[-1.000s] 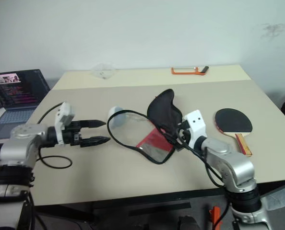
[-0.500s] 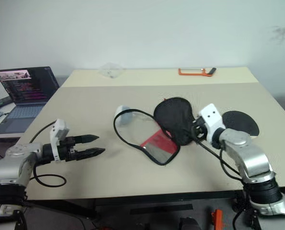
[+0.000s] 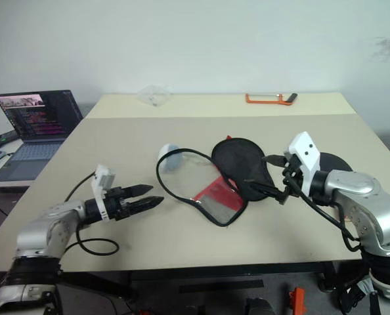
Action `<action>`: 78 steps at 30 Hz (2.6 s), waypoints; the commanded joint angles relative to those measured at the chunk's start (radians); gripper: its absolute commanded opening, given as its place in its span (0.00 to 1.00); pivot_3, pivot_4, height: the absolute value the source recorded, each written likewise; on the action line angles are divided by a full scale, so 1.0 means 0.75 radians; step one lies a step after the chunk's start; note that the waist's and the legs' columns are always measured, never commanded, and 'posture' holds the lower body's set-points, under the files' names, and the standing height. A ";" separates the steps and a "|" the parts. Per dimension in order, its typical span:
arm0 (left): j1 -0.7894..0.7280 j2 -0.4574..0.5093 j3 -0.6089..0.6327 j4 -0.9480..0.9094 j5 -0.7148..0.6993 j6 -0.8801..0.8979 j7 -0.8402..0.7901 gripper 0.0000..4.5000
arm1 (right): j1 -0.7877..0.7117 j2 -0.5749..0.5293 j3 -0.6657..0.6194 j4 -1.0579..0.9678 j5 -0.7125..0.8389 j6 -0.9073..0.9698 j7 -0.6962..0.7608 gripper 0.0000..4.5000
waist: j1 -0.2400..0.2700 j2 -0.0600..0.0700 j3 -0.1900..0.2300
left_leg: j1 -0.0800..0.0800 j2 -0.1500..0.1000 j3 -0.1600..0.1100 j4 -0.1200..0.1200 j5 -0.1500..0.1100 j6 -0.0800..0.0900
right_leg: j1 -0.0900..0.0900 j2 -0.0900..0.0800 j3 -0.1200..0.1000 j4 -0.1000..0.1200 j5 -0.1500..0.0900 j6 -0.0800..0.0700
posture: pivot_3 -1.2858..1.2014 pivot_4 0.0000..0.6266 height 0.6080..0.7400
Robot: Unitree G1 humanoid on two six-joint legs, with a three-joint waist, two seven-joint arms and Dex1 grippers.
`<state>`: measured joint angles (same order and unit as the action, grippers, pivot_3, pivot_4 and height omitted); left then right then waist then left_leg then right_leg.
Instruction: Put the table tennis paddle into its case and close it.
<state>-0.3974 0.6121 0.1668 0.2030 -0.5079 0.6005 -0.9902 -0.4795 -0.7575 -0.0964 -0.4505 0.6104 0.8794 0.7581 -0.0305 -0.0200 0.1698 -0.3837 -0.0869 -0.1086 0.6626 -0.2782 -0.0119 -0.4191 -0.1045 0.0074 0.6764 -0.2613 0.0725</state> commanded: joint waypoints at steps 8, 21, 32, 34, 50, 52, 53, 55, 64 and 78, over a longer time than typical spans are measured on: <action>-0.107 -0.139 -0.039 -0.079 -0.039 0.130 0.131 1.00 | -0.006 -0.078 0.081 -0.096 -0.074 -0.096 0.036 0.99 | 0.001 -0.004 0.002 | 0.000 0.000 0.001 0.000 0.000 -0.001 | 0.000 0.000 0.000 -0.001 0.000 0.000 | 0.52 0.24 1.00; -0.257 -0.048 -0.021 -0.070 -0.062 0.209 0.118 0.79 | -0.003 -0.069 0.062 -0.083 -0.081 -0.112 0.009 1.00 | 0.002 -0.008 0.005 | -0.001 0.000 0.000 0.000 0.001 -0.001 | 0.000 0.000 0.000 -0.002 0.000 0.000 | 0.52 0.24 1.00; -0.260 -0.013 -0.069 -0.031 -0.030 0.241 0.113 0.01 | -0.002 -0.063 0.068 -0.074 -0.083 -0.125 0.004 1.00 | 0.002 -0.010 0.006 | -0.001 0.000 0.000 0.000 0.001 -0.003 | 0.000 0.000 0.000 -0.003 0.000 0.000 | 0.52 0.24 1.00; -0.306 0.007 -0.076 0.010 -0.018 0.227 0.092 0.01 | -0.002 -0.060 0.068 -0.079 -0.078 -0.120 0.000 1.00 | 0.002 -0.010 0.006 | -0.001 0.000 0.000 0.000 0.001 -0.003 | 0.000 0.000 0.000 -0.003 0.000 0.000 | 0.52 0.24 1.00; -1.035 0.118 -0.275 1.148 0.436 -0.315 -0.194 0.01 | -0.032 0.004 0.127 -0.100 -0.053 -0.083 -0.010 1.00 | 0.000 -0.016 0.010 | -0.004 -0.004 0.000 0.000 0.002 -0.004 | -0.001 -0.002 -0.003 -0.005 0.000 0.001 | 0.52 0.24 1.00; -1.059 0.108 -0.282 1.229 0.478 -0.357 -0.198 0.01 | -0.032 0.007 0.132 -0.105 -0.053 -0.080 -0.015 1.00 | 0.000 -0.017 0.010 | -0.006 -0.004 -0.001 0.000 0.002 -0.003 | -0.002 -0.002 -0.004 -0.005 0.000 0.001 | 0.52 0.24 1.00; -1.069 0.103 -0.278 1.260 0.491 -0.368 -0.198 0.01 | -0.032 0.009 0.133 -0.108 -0.052 -0.078 -0.016 1.00 | 0.000 -0.017 0.010 | -0.007 -0.004 -0.001 0.000 0.002 -0.003 | -0.003 -0.002 -0.004 -0.005 0.000 0.001 | 0.52 0.24 1.00; -1.071 0.092 -0.285 1.317 0.538 -0.416 -0.158 0.01 | -0.028 0.011 0.134 -0.113 -0.048 -0.073 -0.019 1.00 | 0.000 -0.017 0.010 | -0.011 -0.004 -0.003 0.002 0.002 -0.004 | -0.005 -0.002 -0.006 -0.004 0.000 0.001 | 0.52 0.24 1.00; -1.064 0.090 -0.256 1.423 0.646 -0.579 -0.010 0.64 | -0.020 0.028 0.135 -0.140 -0.021 -0.036 -0.040 1.00 | 0.000 -0.017 0.010 | -0.015 -0.005 -0.006 0.004 0.002 -0.004 | -0.006 -0.003 -0.010 -0.004 0.000 0.002 | 0.52 0.24 1.00; -0.846 0.273 -0.234 1.350 0.728 -0.704 -0.008 0.99 | -0.075 0.117 0.134 -0.101 0.030 0.003 -0.084 1.00 | -0.001 -0.018 0.009 | -0.015 -0.004 -0.007 0.006 0.002 -0.003 | -0.007 -0.003 -0.011 -0.002 0.000 0.002 | 0.52 0.24 1.00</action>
<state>-1.0169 0.7833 -0.0412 1.2649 0.0561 0.0976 -1.0123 -0.5144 -0.6752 0.0218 -0.5160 0.6168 0.8839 0.7035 -0.0311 -0.0334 0.1770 -0.3952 -0.0902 -0.1142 0.6673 -0.2769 -0.0142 -0.4240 -0.1069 -0.0016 0.6754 -0.2610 0.0736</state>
